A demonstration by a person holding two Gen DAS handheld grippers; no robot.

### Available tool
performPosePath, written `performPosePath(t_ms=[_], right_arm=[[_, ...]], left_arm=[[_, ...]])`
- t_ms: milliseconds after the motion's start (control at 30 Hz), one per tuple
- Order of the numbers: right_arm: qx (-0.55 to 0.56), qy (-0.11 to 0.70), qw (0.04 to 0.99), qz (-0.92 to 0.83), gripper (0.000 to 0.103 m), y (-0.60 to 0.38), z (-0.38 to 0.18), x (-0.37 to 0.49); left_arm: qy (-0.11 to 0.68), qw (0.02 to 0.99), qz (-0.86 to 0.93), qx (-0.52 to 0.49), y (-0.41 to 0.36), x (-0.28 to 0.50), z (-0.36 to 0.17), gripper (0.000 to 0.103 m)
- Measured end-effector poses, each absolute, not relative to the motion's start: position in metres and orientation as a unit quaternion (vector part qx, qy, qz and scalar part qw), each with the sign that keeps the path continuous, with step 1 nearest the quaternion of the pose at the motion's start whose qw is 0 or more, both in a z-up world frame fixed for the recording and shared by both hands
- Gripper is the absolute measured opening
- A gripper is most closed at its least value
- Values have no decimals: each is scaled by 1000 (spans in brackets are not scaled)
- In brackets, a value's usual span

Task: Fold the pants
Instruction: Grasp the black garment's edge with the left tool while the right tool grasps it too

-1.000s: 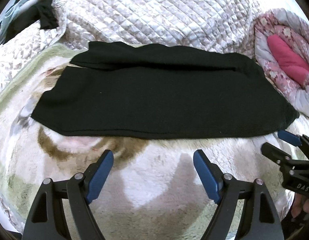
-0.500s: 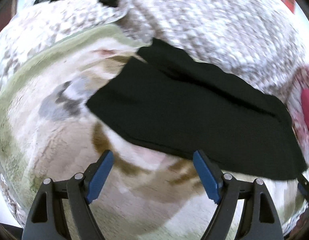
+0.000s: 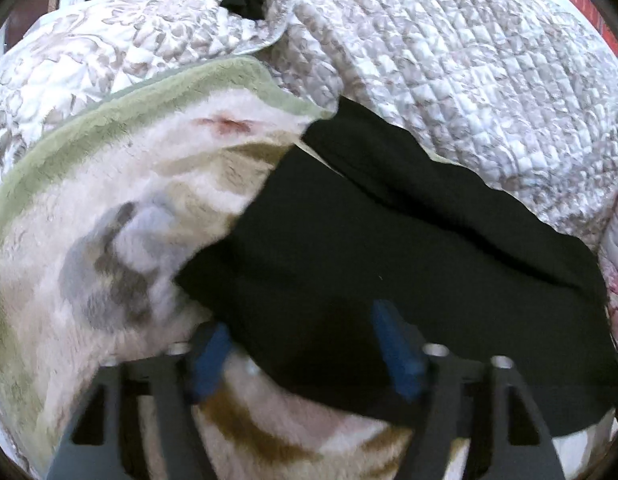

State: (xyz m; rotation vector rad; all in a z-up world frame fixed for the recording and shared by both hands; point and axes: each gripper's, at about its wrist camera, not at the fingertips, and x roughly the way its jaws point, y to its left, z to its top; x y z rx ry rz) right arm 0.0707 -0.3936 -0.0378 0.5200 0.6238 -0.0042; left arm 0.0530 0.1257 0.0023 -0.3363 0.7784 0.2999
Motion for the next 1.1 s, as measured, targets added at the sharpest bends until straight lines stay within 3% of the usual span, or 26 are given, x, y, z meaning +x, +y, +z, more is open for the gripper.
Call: performPosePath(t_ms=[67,167,267,567,800,967,1000,1100], right_arm=[[270,307,912,-18,23,-405,-41,76],[300,309,902,-10,16,-419,-44,81],[306,304,902,4,10,-420,-36,76],[305,292,905,46,9,-422,-5,8],[322,353,878,12,9,-442,-50,-29],[290,355,889,5,12,-435,-44,-26],[288,355,889,3,13,-436,-44,-27],[281,359,890,-27,34,-440,-40,-38]], left_arm=[[378,898,152,-170,131,56,0,31],[383,891,156,-186,139,59,-4,4],[378,892,158,-191,142,53,1,4],[339,915,134,-171,145,-12,49,4],[399,892,131,-170,150,-50,9,4],[401,890,137,-170,149,-55,6,4],[396,893,139,-162,147,-55,10,5],[399,890,159,-156,147,-63,11,9]])
